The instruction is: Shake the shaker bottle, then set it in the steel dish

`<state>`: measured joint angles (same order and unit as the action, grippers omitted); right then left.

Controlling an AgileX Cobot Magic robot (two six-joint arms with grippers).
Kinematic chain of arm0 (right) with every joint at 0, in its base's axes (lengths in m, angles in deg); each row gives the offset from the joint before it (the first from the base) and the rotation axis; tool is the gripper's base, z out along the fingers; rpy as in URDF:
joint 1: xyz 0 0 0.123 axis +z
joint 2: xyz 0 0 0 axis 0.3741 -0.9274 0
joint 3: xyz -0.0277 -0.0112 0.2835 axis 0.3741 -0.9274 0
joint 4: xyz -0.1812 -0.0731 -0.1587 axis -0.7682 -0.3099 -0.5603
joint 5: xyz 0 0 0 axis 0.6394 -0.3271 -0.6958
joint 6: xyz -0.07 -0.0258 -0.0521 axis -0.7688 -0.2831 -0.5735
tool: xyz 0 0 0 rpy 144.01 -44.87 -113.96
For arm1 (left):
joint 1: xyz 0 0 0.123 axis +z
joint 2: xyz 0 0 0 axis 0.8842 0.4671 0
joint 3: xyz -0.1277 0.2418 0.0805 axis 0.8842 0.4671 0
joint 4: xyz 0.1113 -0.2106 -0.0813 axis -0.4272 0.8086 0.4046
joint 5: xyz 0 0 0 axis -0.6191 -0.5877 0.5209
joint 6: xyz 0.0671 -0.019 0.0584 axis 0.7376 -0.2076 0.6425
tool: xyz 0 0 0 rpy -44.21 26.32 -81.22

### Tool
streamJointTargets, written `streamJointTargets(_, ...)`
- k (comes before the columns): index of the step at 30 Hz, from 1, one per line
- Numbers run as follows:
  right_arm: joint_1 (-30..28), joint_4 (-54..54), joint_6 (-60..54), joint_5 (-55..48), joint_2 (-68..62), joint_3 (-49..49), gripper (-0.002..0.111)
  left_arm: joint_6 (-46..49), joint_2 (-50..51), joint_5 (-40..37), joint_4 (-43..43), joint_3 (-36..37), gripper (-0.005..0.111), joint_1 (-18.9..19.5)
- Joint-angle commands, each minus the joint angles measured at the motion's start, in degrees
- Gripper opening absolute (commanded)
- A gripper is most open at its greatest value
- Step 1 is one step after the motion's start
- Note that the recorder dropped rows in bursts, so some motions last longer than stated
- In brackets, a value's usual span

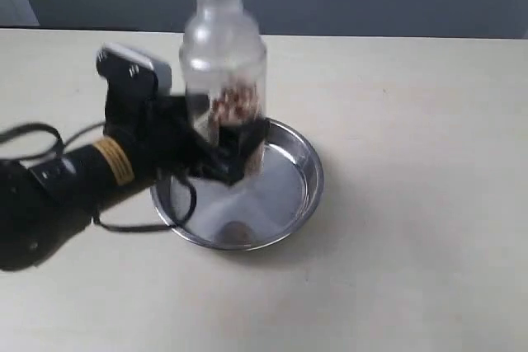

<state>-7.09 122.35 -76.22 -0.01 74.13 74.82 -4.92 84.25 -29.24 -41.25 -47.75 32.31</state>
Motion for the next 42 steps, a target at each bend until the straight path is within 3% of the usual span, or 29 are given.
streamJointTargets(1, -0.1, -0.2, -0.2, 0.4, 0.2, -0.1, -0.001, -5.6, -2.7, 16.1, 0.5, 1.5, 0.0, 0.0)
streamJointTargets(3, -0.1, -0.2, -0.2, 0.4, 0.2, -0.1, -0.001, -1.4, -8.5, 5.8, -0.4, -1.6, 0.0, 0.0)
streamJointTargets(5, -0.1, -0.2, -0.2, 0.4, 0.2, -0.1, -0.001, 4.1, -10.7, -11.2, -1.3, -4.9, 0.0, 0.0)
streamJointTargets(6, -0.1, -0.2, -0.2, 0.6, 0.2, -0.1, -0.001, 4.2, -9.4, -13.8, -1.3, -5.0, 0.0, 0.0)
streamJointTargets(8, -0.1, -0.2, -0.2, 0.4, 0.2, -0.1, -0.001, 4.6, -3.9, -10.5, 1.2, -1.9, 0.0, 0.0)
streamJointTargets(10, -0.1, -0.2, -0.2, 0.3, 0.2, -0.1, -0.001, 2.5, 0.7, -1.5, 1.6, 1.5, 0.0, 0.0)
streamJointTargets(13, -0.1, -0.2, -0.2, 0.5, 0.2, -0.1, -0.001, 0.0, -1.3, 8.7, 0.5, 2.6, 0.0, 0.0)
streamJointTargets(14, -0.1, -0.2, -0.2, 0.4, 0.2, -0.1, -0.001, 0.0, -4.3, 8.5, 0.5, 1.5, 0.0, 0.0)
streamJointTargets(16, -0.1, -0.2, -0.2, 0.4, 0.2, -0.1, -0.001, 3.4, -10.7, -1.0, 0.0, -2.1, 0.0, 0.0)
streamJointTargets(18, -0.1, -0.2, -0.2, 0.4, 0.2, -0.1, -0.001, 6.3, -11.8, -11.7, -0.6, -4.3, 0.0, 0.0)
streamJointTargets(19, -0.1, -0.2, -0.2, 0.4, 0.2, -0.1, -0.001, 6.8, -9.7, -13.5, 0.2, -4.0, 0.0, 0.0)
streamJointTargets(21, -0.1, -0.1, -0.2, 0.4, 0.2, -0.1, -0.001, 6.7, -3.4, -9.9, 3.0, -1.4, 0.0, 0.0)
streamJointTargets(23, -0.1, 1.0, -0.2, 0.5, 0.2, -0.1, -0.001, 1.6, 1.2, -0.6, 1.4, 1.1, 0.0, 0.0)
streamJointTargets(25, -0.1, 1.2, -0.2, 0.5, 0.2, -0.1, -0.001, -1.3, -0.8, 7.3, 0.2, 1.7, 0.0, 0.0)
streamJointTargets(27, -0.1, 1.2, -0.2, 0.3, 0.2, -0.1, -0.001, -1.7, -6.3, 6.6, -0.4, 0.1, 0.0, 0.0)
streamJointTargets(31, -0.1, 1.3, -0.2, 0.3, 0.2, -0.1, -0.001, 4.6, -11.4, -13.5, -2.6, -4.1, 0.0, 0.0)
streamJointTargets(33, -0.1, 1.3, -0.2, 0.3, 0.2, -0.1, -0.001, 5.7, -5.3, -12.0, -0.5, -1.9, 0.0, 0.3)
streamJointTargets(37, -0.1, 1.3, -0.2, 0.3, 0.2, -0.1, -0.001, 0.3, 2.5, 5.1, 0.6, 3.1, 0.0, 0.3)
streamJointTargets(40, -0.1, 1.3, -0.2, 0.3, 0.2, -0.1, -0.001, -2.6, -3.1, 12.1, 0.3, 2.5, 0.0, 0.3)
streamJointTargets(42, -0.1, 1.3, -0.2, 0.3, 0.2, -0.1, -0.001, -0.2, -9.3, 7.7, -0.9, 0.4, 0.0, 0.2)
